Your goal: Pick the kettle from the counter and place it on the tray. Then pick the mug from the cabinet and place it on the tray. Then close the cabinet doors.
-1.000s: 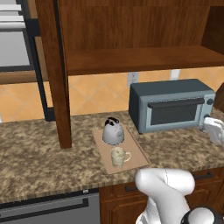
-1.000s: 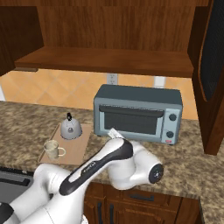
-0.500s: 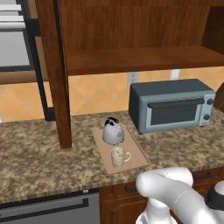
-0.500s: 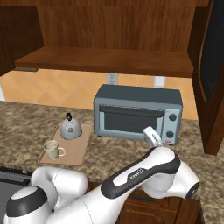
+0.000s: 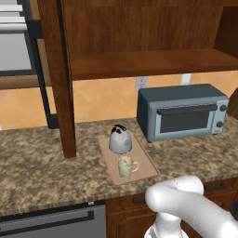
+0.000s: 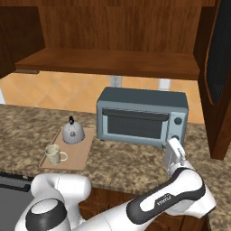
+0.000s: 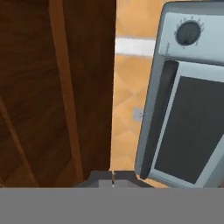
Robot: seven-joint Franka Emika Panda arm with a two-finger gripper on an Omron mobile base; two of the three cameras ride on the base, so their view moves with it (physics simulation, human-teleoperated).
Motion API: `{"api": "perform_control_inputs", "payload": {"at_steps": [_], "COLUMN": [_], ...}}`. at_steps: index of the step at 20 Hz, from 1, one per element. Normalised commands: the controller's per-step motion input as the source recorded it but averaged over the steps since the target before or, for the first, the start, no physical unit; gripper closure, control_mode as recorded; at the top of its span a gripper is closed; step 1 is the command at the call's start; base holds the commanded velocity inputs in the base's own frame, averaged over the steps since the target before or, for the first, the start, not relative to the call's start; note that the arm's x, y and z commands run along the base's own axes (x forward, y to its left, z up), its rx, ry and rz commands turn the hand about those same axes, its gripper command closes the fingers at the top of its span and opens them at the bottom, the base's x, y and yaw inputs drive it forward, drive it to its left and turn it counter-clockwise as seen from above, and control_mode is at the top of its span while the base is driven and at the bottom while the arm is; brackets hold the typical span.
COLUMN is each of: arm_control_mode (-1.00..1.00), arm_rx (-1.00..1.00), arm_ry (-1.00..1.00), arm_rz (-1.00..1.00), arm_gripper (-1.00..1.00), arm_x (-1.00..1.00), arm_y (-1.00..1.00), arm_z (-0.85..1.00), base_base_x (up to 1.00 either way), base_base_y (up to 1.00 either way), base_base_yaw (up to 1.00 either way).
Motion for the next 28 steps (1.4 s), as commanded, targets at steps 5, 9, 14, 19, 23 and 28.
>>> {"api": "perform_control_inputs", "payload": {"at_steps": [5, 9, 14, 19, 23, 28], "arm_control_mode": [-1.00, -1.00, -1.00, -1.00, -1.00, -1.00], "arm_rx": [0.16, 0.21, 0.18, 0.08, 0.05, 0.01], "arm_ry": [-0.11, -0.17, -0.13, -0.09, -0.02, -0.04], "arm_rz": [-0.09, -0.11, -0.10, -0.06, -0.09, -0.16], "arm_gripper": [1.00, 1.00, 1.00, 1.00, 1.00, 1.00], "arm_x": [0.00, 0.01, 0.00, 0.00, 0.01, -0.09], "arm_y": [0.00, 0.00, -0.09, -0.09, -0.49, -0.74], "arm_z": [0.00, 0.00, 0.08, 0.17, 0.07, 0.00], "base_base_x": [0.00, 0.00, 0.00, 0.00, 0.00, 0.00], "base_base_y": [0.00, 0.00, 0.00, 0.00, 0.00, 0.00], "base_base_yaw": [0.00, 0.00, 0.00, 0.00, 0.00, 0.00]}}
